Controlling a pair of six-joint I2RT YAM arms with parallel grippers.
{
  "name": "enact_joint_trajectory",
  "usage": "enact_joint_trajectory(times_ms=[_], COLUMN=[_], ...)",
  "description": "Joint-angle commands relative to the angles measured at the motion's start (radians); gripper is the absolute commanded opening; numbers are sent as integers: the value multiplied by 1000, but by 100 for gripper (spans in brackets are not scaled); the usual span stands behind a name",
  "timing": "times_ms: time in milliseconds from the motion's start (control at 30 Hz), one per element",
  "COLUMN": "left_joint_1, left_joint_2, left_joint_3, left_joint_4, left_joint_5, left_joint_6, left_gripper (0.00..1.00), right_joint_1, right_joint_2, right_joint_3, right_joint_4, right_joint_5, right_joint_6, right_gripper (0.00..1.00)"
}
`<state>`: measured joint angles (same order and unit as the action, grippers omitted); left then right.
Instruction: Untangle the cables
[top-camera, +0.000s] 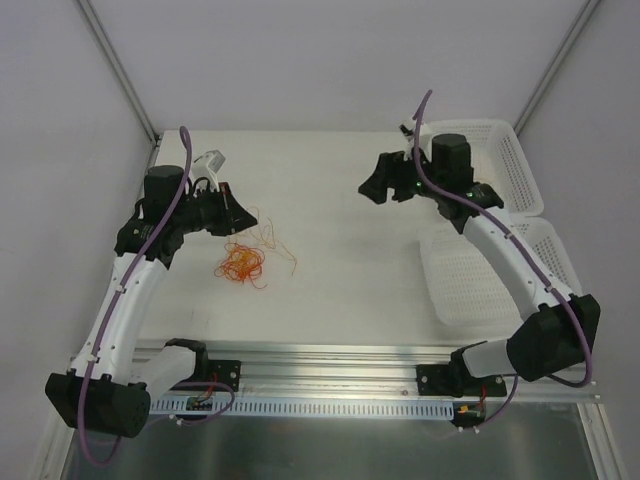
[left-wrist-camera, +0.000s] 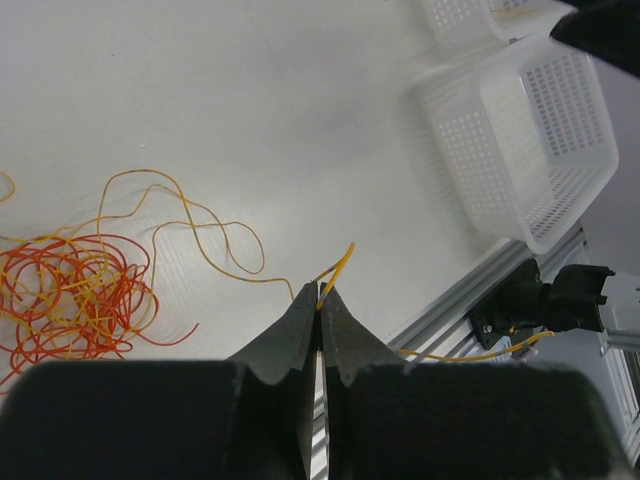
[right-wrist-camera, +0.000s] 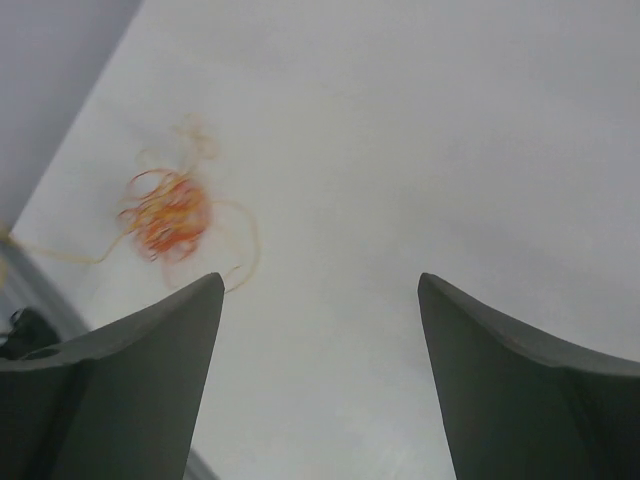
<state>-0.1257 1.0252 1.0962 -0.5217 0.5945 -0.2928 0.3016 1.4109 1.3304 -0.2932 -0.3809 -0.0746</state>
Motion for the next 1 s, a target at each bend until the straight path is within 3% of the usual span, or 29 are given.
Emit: enact_joint_trajectory(times_ms=[0, 333, 667, 967], left_joint_1=[-22, -29, -40, -48], left_joint_2=[6, -23, -62, -60], left_joint_3=[40, 57, 56, 48], left_joint_4=[17, 17, 17, 19], left_joint_5=[22, 24, 24, 19], left_joint_6=[23, -26, -60, -80], left_gripper=[1, 0, 0, 0], right_joint_1=[126, 378, 475, 528], right_joint_2=[-20, 126, 333, 422], right_joint_3=[-98, -83, 61, 141], right_joint_4=[166, 365, 453, 479], right_joint_5=[-254, -388, -470, -506], right_joint_6=[48, 70, 154, 176], right_gripper=[83, 84, 86, 89])
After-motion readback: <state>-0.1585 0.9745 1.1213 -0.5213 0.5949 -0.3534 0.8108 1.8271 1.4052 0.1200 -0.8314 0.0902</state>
